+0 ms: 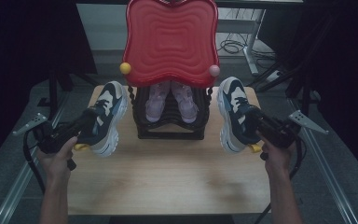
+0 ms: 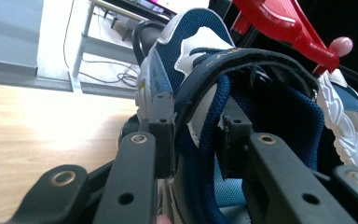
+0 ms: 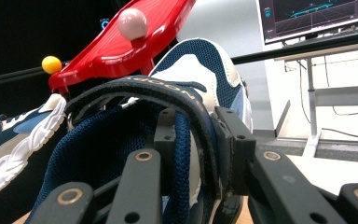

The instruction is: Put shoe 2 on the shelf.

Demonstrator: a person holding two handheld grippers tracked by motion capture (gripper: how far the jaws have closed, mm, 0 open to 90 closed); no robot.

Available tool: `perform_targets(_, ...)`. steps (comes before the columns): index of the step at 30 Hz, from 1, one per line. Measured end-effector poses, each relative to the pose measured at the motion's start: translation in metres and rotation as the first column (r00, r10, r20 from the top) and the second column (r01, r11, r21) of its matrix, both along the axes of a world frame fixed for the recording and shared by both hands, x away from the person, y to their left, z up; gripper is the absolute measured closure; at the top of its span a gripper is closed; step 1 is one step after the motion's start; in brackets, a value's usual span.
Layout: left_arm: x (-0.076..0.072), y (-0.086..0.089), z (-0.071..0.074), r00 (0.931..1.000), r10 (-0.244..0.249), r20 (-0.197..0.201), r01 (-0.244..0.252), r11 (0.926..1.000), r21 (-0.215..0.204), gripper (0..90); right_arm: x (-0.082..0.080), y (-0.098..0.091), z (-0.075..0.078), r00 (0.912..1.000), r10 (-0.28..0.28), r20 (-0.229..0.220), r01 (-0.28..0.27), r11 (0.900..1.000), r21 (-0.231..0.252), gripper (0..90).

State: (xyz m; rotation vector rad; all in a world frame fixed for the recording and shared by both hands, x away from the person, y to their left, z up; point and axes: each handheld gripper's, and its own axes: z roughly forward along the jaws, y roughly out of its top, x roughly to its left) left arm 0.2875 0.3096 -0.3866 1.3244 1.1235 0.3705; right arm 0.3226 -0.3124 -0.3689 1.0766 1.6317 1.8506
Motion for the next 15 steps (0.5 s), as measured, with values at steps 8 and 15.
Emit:
perform_targets(8, 0.008, 0.003, 0.02, 0.9994, 0.014, 0.032, -0.014, 0.9999, -0.01, 71.9, 0.006, -0.001, 0.01, 0.9997, -0.019, 0.014, 0.019, 0.9997, 0.014, 71.9)
perform_targets(15, 0.011, 0.007, 0.032, 0.9977, 0.045, 0.051, -0.044, 0.9989, -0.016, 71.9, 0.014, -0.002, 0.016, 0.9993, -0.032, 0.022, 0.031, 0.999, 0.032, 71.9)
